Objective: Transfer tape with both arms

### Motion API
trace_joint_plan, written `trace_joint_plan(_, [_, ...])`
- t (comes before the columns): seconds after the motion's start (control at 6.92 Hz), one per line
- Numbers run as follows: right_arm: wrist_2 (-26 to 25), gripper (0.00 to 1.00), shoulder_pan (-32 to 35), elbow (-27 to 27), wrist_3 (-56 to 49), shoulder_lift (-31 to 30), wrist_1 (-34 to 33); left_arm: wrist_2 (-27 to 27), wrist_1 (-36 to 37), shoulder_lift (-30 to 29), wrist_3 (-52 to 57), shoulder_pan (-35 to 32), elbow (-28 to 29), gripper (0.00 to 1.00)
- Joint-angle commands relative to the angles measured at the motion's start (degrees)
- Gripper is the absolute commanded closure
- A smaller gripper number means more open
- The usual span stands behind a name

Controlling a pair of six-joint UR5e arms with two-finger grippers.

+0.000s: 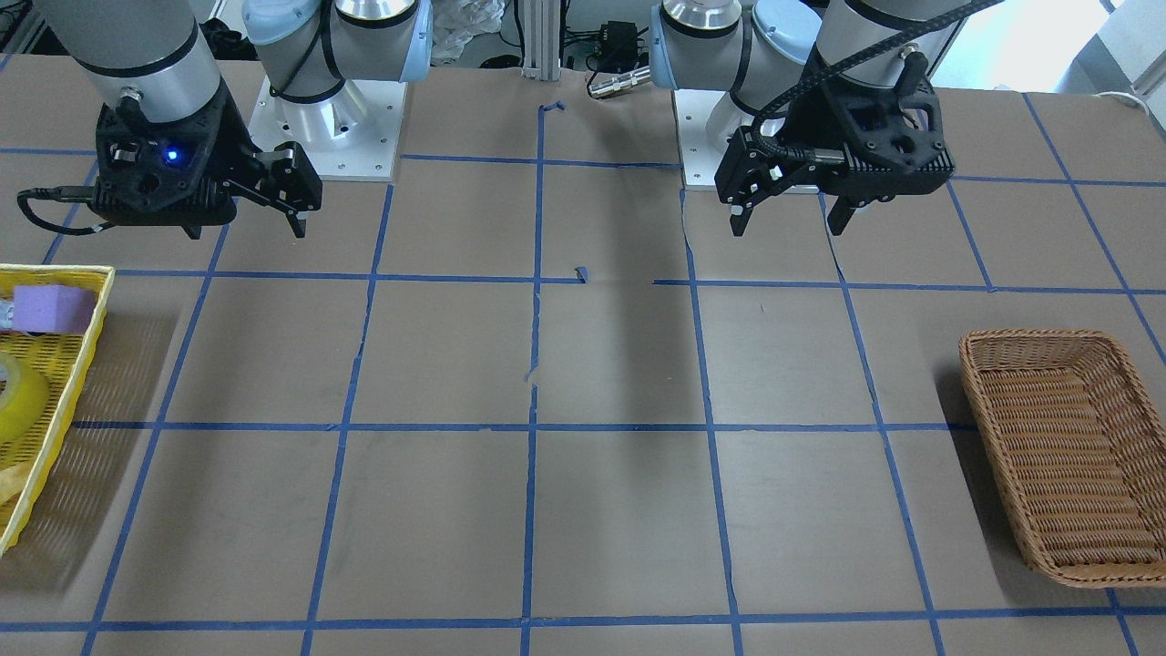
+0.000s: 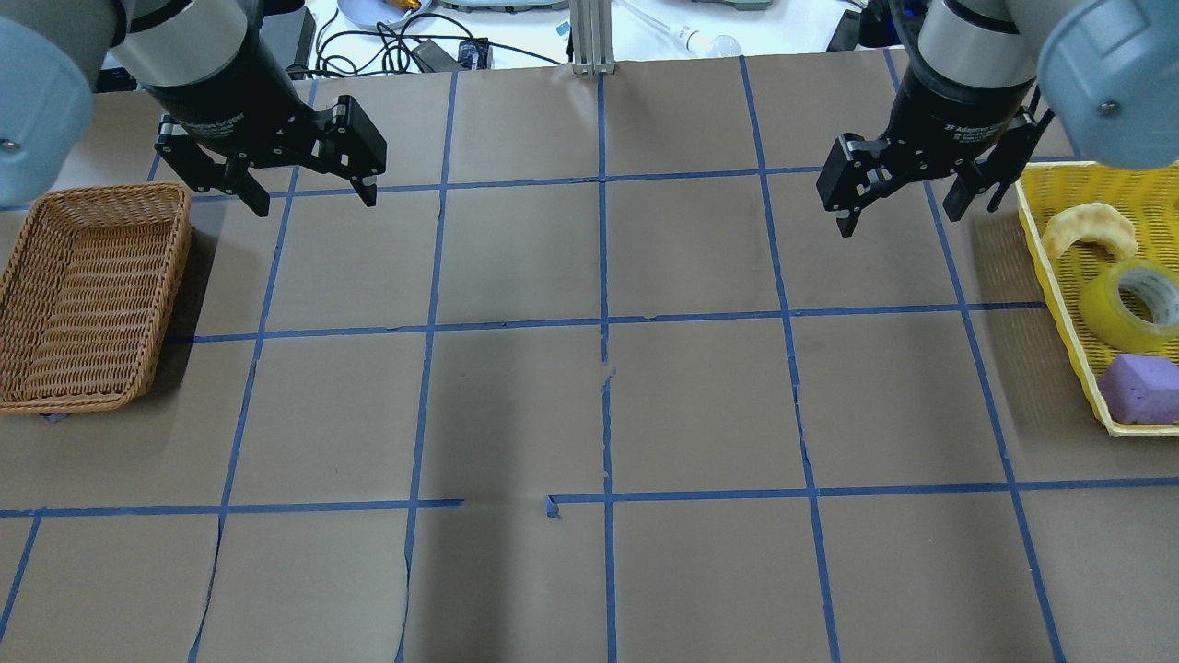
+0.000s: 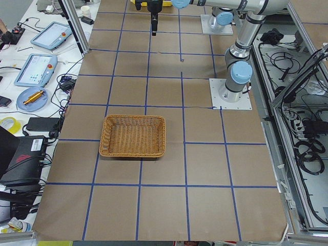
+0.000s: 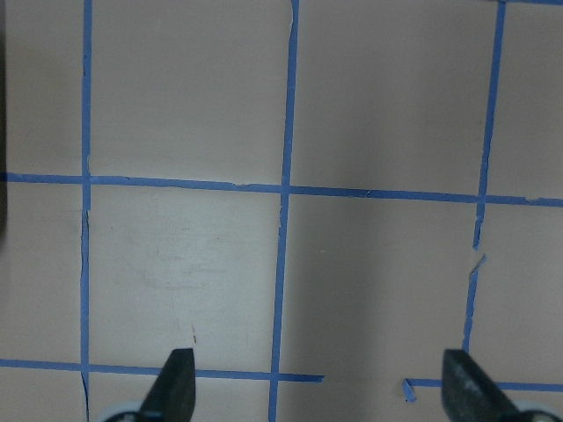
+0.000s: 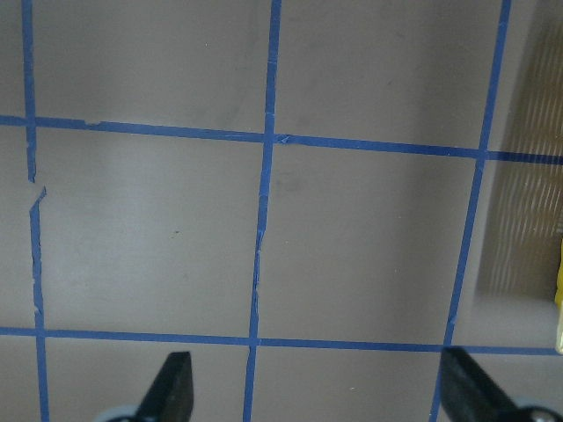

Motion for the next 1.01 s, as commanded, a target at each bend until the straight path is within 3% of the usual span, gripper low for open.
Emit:
trace_joint_plan(0.0, [-0.2,0.0,0.0,0.1,0.1,0.0,0.0,0.0,-0.1,0.0,0.0,0.0,0.0,0.0])
trace_joint_plan(0.87, [-0.1,0.0,0.0,0.1,-0.5,-0.3,0.1,-0.1,-0.1,0.0,0.1,0.1,0.1,0.0])
